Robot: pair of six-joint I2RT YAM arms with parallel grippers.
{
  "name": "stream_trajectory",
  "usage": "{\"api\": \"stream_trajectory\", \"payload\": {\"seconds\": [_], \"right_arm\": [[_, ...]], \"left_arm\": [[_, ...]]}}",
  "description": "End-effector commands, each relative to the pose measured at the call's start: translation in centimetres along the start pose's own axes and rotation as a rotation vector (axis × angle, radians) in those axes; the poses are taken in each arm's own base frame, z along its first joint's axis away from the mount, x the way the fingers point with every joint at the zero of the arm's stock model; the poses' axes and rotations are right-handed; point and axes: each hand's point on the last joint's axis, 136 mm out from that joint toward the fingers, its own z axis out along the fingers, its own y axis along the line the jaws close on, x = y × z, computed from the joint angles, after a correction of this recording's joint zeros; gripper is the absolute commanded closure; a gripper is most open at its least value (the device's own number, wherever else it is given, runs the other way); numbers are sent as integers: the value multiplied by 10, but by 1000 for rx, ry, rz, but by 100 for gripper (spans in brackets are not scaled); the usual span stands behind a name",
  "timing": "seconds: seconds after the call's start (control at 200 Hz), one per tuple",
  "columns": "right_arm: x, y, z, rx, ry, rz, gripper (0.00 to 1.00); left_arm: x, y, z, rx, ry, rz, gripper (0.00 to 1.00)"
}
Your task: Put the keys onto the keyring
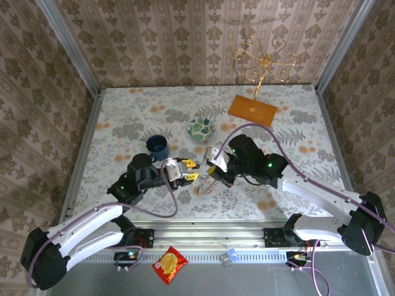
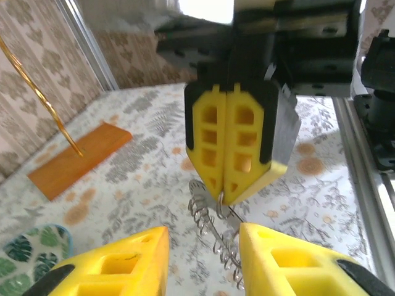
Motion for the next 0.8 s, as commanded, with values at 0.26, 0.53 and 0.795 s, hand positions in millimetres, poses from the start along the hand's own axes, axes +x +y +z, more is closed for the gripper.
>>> {"api": "stream_trajectory", "payload": {"seconds": [0.26,0.53,0.795], "right_arm": [[-22,13,-11,-61,-64,-104,100],[-23,16,-9,-75,-55,-122,100],[-26,18,-5,-83,-46,-137,100]], "left_arm": [[-4,-14,12,178,-18,-62,67],[4,-17,16,228,27,-81,71],[4,-18,19,259,35,-83,74]]}}
